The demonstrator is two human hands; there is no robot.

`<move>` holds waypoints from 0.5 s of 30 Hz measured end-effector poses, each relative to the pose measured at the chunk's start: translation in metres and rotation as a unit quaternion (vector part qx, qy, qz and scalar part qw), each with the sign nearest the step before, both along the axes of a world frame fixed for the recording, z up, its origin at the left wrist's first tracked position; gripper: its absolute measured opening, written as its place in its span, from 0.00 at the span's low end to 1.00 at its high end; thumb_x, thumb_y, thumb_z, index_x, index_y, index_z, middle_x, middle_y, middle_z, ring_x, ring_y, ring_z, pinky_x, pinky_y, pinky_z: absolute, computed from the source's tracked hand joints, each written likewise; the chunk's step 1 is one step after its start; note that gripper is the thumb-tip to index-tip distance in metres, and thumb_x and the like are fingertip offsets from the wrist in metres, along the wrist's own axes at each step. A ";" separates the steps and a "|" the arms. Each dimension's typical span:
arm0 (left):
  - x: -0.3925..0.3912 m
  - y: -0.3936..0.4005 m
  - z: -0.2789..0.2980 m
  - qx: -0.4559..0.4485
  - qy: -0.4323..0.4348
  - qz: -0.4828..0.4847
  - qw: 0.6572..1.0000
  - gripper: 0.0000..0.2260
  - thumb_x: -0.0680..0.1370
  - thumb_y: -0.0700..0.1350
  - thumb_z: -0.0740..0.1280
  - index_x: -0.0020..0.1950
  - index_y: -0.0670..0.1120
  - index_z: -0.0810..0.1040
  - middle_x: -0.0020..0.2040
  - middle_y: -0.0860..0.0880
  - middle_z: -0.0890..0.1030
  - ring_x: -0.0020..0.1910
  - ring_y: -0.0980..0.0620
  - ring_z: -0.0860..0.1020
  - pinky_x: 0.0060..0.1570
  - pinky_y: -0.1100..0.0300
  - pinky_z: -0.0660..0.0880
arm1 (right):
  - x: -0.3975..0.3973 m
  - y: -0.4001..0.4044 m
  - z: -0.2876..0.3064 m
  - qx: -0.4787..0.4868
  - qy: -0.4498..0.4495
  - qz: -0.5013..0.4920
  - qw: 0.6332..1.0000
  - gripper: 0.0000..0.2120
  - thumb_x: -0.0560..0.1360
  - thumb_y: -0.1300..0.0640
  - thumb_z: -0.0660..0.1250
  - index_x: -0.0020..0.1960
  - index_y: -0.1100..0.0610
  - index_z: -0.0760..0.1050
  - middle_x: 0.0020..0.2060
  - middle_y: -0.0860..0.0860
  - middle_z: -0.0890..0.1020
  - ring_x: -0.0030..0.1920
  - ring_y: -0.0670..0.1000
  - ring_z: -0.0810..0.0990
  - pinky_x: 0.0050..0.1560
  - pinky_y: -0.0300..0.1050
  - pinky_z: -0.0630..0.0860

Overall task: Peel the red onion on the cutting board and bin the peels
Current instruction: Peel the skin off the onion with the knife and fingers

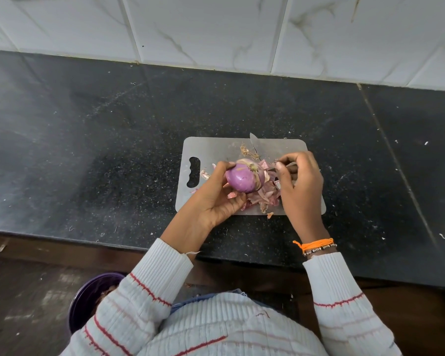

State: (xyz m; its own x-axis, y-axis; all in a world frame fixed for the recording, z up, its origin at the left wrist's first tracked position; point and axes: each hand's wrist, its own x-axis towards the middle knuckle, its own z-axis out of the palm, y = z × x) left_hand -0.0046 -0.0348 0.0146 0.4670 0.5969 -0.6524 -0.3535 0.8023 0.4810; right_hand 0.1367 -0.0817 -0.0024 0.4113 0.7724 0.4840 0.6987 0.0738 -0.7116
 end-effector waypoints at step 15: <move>-0.009 0.001 -0.010 0.156 -0.088 -0.030 0.983 0.28 0.67 0.33 0.68 0.65 0.49 0.74 0.62 0.41 0.75 0.44 0.45 0.82 0.45 0.52 0.80 | -0.016 -0.003 0.016 0.002 0.111 0.080 0.991 0.04 0.72 0.65 0.69 0.45 0.59 0.80 0.41 0.48 0.80 0.44 0.43 0.80 0.43 0.33 0.78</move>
State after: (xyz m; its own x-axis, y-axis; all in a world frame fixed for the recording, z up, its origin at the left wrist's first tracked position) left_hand -0.0136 -0.0334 0.0048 0.5961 0.7238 -0.3475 -0.4102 0.6466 0.6431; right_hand 0.1207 -0.0848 0.0133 0.3808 0.8342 0.3989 0.5036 0.1746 -0.8461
